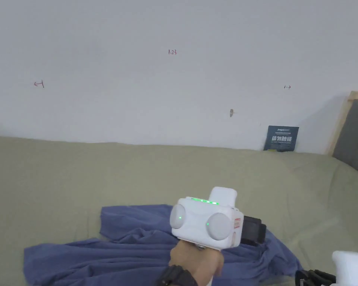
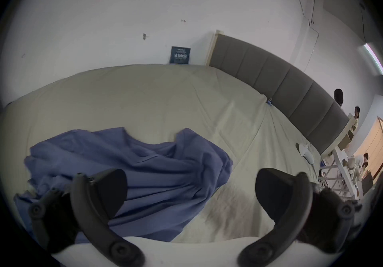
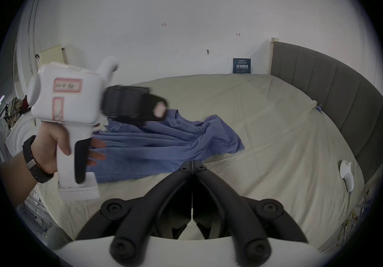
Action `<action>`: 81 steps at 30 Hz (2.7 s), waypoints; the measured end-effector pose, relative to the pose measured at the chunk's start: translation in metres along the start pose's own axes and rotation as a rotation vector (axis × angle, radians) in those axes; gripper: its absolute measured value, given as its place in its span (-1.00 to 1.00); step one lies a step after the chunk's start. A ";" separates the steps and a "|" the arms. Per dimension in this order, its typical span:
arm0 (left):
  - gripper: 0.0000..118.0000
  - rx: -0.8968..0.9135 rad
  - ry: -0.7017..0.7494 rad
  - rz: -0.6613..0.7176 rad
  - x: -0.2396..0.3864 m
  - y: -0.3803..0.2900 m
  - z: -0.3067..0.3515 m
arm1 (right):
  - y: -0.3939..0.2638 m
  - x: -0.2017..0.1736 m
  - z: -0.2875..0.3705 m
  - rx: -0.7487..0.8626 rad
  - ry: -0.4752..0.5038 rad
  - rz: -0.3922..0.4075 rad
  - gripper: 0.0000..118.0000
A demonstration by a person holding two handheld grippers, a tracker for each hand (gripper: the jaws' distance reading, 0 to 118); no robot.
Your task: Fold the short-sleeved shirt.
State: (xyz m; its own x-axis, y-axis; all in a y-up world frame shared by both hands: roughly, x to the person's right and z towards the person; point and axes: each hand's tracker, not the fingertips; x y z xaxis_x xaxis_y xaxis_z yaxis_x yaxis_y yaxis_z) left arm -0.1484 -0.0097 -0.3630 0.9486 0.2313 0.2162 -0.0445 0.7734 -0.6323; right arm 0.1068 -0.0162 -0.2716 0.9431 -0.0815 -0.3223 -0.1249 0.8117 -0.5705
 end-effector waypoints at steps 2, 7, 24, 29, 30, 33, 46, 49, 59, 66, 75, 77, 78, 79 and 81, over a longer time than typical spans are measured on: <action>1.00 0.020 0.058 0.033 -0.026 -0.002 -0.006 | 0.002 -0.007 0.005 0.018 0.009 0.008 -1.00; 0.91 0.080 0.270 0.130 -0.123 -0.034 0.064 | 0.009 -0.022 0.004 0.035 0.010 0.046 -1.00; -1.00 0.084 0.605 0.346 -0.249 -0.133 0.211 | 0.028 -0.084 -0.066 0.010 0.078 0.084 -1.00; -1.00 0.068 0.585 0.376 -0.269 -0.118 0.184 | 0.035 -0.089 -0.077 0.013 0.093 0.105 -1.00; -1.00 0.056 0.580 0.393 -0.275 -0.114 0.176 | 0.037 -0.086 -0.078 0.014 0.103 0.103 -1.00; -1.00 -0.018 0.553 0.468 -0.299 -0.114 0.162 | 0.042 -0.078 -0.078 0.030 0.108 0.107 -1.00; 1.00 -0.198 0.653 0.549 -0.312 -0.070 0.050 | 0.048 -0.075 -0.099 0.005 0.153 0.167 -1.00; 1.00 -0.233 0.574 0.551 -0.361 -0.077 0.016 | 0.043 -0.077 -0.102 -0.004 0.180 0.171 -1.00; -0.95 -0.205 0.567 0.397 -0.342 -0.075 0.030 | 0.037 -0.069 -0.098 0.029 0.156 0.209 -1.00; -0.95 -0.109 0.416 0.447 -0.292 -0.078 0.074 | 0.049 -0.038 -0.093 0.033 0.099 0.146 -1.00; -0.95 -0.067 0.376 0.398 -0.295 -0.076 0.074 | 0.059 0.014 -0.100 0.014 -0.046 0.065 -1.00; -0.95 -0.053 0.370 0.382 -0.283 -0.074 0.084 | 0.063 0.027 -0.111 -0.006 -0.076 0.052 -1.00; -0.95 -0.053 0.370 0.372 -0.278 -0.075 0.085 | 0.065 0.032 -0.118 -0.020 -0.094 0.060 -1.00; -0.95 -0.055 0.371 0.365 -0.274 -0.075 0.085 | 0.067 0.037 -0.125 -0.030 -0.128 0.065 -1.00; -0.95 -0.064 0.361 0.364 -0.275 -0.074 0.084 | 0.075 0.045 -0.142 -0.063 -0.111 0.078 -1.00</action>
State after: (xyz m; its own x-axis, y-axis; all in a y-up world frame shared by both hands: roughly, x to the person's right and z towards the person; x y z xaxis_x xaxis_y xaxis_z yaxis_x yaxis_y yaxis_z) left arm -0.4322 -0.0806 -0.3129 0.9235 0.2517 -0.2896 -0.3832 0.6401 -0.6659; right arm 0.0961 -0.0415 -0.4359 0.9576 0.0475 -0.2842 -0.2150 0.7746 -0.5948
